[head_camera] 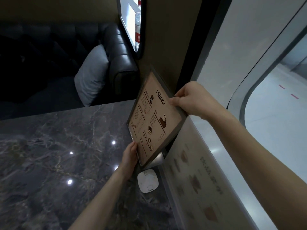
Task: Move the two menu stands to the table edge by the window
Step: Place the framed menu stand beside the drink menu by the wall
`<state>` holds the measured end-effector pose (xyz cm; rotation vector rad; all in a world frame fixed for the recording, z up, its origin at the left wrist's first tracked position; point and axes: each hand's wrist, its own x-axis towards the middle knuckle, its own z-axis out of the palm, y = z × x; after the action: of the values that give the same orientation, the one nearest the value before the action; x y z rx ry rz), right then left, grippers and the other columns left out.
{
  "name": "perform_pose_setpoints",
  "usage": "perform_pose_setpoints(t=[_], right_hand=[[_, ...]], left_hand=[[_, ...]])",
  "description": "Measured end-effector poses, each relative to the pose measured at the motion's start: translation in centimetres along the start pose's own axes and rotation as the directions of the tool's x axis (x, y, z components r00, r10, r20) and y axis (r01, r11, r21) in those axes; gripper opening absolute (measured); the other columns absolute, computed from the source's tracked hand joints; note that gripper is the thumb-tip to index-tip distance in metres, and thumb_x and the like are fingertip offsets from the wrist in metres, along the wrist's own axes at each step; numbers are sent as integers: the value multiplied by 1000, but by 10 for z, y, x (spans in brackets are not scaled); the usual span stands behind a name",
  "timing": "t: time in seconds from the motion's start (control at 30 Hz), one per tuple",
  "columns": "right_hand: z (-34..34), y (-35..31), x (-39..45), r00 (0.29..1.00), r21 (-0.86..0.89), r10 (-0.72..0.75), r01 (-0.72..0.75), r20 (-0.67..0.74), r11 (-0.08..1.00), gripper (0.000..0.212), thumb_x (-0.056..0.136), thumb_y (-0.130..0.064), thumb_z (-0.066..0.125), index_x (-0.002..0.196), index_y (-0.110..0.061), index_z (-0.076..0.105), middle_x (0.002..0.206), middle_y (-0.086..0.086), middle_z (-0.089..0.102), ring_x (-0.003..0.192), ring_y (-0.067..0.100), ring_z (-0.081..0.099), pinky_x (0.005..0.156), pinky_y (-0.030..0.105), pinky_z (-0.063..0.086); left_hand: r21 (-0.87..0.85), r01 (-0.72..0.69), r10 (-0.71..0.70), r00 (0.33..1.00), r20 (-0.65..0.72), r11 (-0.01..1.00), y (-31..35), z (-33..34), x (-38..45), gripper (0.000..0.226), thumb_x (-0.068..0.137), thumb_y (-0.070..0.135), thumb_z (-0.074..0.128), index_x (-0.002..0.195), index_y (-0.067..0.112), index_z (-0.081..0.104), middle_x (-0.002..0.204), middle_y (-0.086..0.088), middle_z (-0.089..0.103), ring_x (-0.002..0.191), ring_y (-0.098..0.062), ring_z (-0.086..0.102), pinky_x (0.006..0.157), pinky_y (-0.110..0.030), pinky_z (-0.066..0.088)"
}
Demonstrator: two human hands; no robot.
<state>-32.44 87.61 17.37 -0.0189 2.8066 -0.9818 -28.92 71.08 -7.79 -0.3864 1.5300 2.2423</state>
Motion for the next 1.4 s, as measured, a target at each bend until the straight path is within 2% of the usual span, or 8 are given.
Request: perform_pose_setpoints(t=[0.23, 0.47, 0.6, 0.77, 1.0, 1.17, 1.3, 1.4], right_hand=[[-6, 6, 1, 1000, 1, 1, -1, -25, 1000, 20, 88, -25, 59, 93, -9, 69, 85, 2, 67, 62, 4, 60, 54, 15, 49], [-6, 9, -1, 998, 24, 32, -30, -58, 999, 19, 88, -27, 59, 88, -11, 69, 80, 0, 65, 60, 4, 58, 50, 15, 44], [-6, 11, -4, 995, 39, 50, -47, -82, 998, 18, 87, -28, 59, 81, -14, 66, 69, -4, 60, 57, 2, 56, 47, 13, 41], [-6, 11, -4, 993, 48, 68, -63, -94, 997, 19, 88, -27, 59, 83, -10, 66, 69, -2, 59, 56, 4, 56, 47, 14, 42], [-10, 14, -5, 991, 26, 75, -72, -110, 997, 16, 88, -26, 59, 82, -12, 64, 62, -7, 53, 55, 2, 51, 44, 13, 37], [-10, 14, -5, 992, 24, 59, -57, -110, 998, 16, 89, -25, 58, 80, -12, 63, 64, -5, 54, 57, 2, 52, 47, 14, 40], [-9, 15, -5, 993, 31, 59, -56, -105, 998, 16, 89, -26, 58, 81, -13, 63, 66, -5, 55, 57, 2, 53, 48, 14, 41], [-9, 17, -8, 992, 33, 49, -45, -114, 998, 17, 89, -28, 57, 84, -13, 65, 65, -6, 56, 55, 1, 54, 43, 10, 41]], left_hand=[[-22, 10, -10, 1000, -28, 1000, -1, 10, 6, 34, 100, 18, 29, 118, 6, 54, 100, -8, 64, 84, -17, 63, 62, -21, 53], [-36, 42, -44, 999, -31, 998, -1, 15, 8, 31, 100, 18, 28, 111, 8, 56, 87, -2, 69, 81, -15, 64, 69, -26, 50], [-18, 68, -68, 998, -5, 998, -3, 17, 9, 31, 100, 19, 27, 102, 12, 57, 70, 3, 73, 59, -6, 70, 48, -18, 53], [-53, 78, -79, 997, -20, 996, -1, 18, 8, 31, 100, 18, 28, 113, 7, 54, 88, -3, 67, 68, -9, 69, 53, -19, 54], [-83, 104, -105, 994, -11, 991, 0, 31, 10, 34, 101, 22, 27, 106, 13, 58, 75, 1, 74, 63, -8, 71, 51, -18, 55], [-67, 104, -106, 994, -34, 992, 0, 32, 8, 35, 101, 23, 26, 113, 10, 55, 74, 1, 74, 63, -9, 71, 50, -18, 54], [-48, 160, -164, 984, -74, 986, 4, 39, 3, 37, 100, 29, 30, 124, 7, 48, 92, -5, 64, 80, -16, 62, 44, -16, 51], [44, 220, -217, 974, -67, 975, 7, 36, 0, 49, 97, 42, 33, 133, 10, 42, 111, -9, 61, 92, -20, 61, 52, -22, 53]])
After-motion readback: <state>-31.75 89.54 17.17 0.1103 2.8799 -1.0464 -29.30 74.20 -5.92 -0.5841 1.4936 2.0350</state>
